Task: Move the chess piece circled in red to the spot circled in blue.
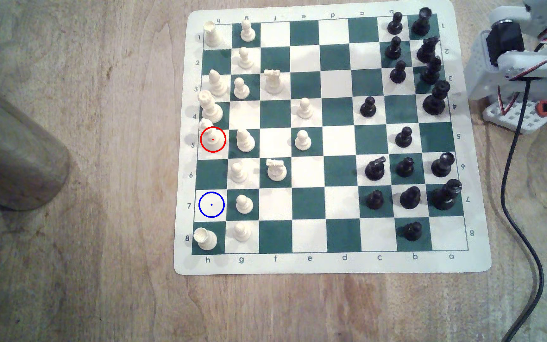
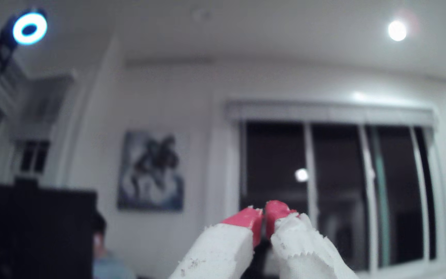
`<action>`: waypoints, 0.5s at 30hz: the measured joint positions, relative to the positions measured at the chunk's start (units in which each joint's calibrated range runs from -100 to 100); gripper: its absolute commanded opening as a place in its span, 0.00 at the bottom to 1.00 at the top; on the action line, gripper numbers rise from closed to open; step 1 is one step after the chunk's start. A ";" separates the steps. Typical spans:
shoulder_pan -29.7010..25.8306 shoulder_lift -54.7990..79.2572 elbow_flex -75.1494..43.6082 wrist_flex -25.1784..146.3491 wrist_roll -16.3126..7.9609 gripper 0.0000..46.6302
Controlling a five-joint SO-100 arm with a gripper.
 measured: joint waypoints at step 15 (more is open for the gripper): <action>-0.66 30.00 -22.86 40.88 -0.98 0.08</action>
